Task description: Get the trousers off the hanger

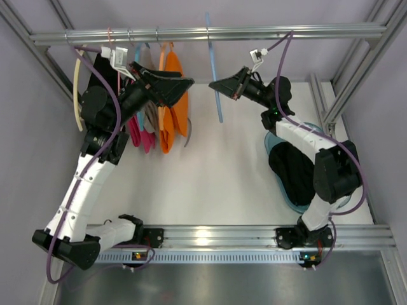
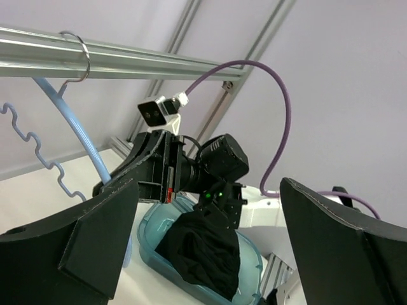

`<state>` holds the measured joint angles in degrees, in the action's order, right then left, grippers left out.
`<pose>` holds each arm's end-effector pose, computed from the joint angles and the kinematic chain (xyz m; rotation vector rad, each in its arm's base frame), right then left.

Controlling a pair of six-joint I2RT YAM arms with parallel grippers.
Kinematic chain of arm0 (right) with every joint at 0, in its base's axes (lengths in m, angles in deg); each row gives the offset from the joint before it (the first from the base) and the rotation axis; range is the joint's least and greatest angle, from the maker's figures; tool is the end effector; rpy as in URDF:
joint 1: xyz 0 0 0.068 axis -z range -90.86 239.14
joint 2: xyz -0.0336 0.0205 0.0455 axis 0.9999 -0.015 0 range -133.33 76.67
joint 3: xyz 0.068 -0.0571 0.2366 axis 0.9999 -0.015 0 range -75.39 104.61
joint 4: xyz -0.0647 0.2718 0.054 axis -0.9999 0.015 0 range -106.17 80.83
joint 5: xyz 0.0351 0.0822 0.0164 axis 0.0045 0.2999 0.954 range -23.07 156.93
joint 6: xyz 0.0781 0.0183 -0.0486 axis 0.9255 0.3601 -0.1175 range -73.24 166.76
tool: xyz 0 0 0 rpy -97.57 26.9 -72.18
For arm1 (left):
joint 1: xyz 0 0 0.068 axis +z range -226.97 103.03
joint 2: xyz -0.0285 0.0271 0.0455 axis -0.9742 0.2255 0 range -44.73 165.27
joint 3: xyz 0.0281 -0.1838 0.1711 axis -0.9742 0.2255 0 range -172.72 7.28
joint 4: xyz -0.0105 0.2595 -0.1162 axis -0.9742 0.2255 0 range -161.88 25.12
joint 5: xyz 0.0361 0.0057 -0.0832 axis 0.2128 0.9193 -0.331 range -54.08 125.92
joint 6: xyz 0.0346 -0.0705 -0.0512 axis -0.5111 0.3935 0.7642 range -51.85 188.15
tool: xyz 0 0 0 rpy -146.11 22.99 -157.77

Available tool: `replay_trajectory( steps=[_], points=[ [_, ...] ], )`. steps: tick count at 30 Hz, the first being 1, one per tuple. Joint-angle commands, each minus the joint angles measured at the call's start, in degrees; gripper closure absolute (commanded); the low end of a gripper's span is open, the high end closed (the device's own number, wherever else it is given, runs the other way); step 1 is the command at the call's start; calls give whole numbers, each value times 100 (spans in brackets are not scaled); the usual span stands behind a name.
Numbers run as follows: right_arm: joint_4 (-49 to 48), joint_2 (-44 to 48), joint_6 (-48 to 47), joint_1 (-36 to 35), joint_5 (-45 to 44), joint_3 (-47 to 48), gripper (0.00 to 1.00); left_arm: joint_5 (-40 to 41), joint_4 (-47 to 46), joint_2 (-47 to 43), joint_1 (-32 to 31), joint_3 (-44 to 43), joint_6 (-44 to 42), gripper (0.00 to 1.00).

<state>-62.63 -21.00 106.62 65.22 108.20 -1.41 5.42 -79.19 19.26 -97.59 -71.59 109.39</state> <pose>0.3890 0.2335 0.3543 -0.2952 1.4424 1.6459 0.2603 -0.1439 0.5146 0.2733 1.3119 -1.2401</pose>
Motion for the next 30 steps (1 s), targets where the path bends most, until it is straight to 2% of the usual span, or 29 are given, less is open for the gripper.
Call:
replay_trajectory(
  steps=[1, 16, 24, 27, 29, 30],
  points=[
    [-505, -199, 245, -226, -111, 485, 100, 79, -201, -167, 268, -208, 288, 2],
    [-48, -1043, 641, -868, -541, 1294, 100, 440, -78, -721, 1411, 179, 588, 2],
    [84, -1360, 685, -1079, -656, 1672, 100, 756, 546, -914, 1763, 390, 316, 4],
    [198, -1325, 659, -1097, -612, 1664, 100, 458, 599, -949, 1807, 521, 61, 7],
    [233, -1194, 607, -1080, -603, 1594, 96, 379, 617, -967, 1799, 601, -27, 8],
    [277, -1150, 606, -1079, -577, 1498, 83, 326, 704, -976, 1799, 601, -62, 8]
  ],
)
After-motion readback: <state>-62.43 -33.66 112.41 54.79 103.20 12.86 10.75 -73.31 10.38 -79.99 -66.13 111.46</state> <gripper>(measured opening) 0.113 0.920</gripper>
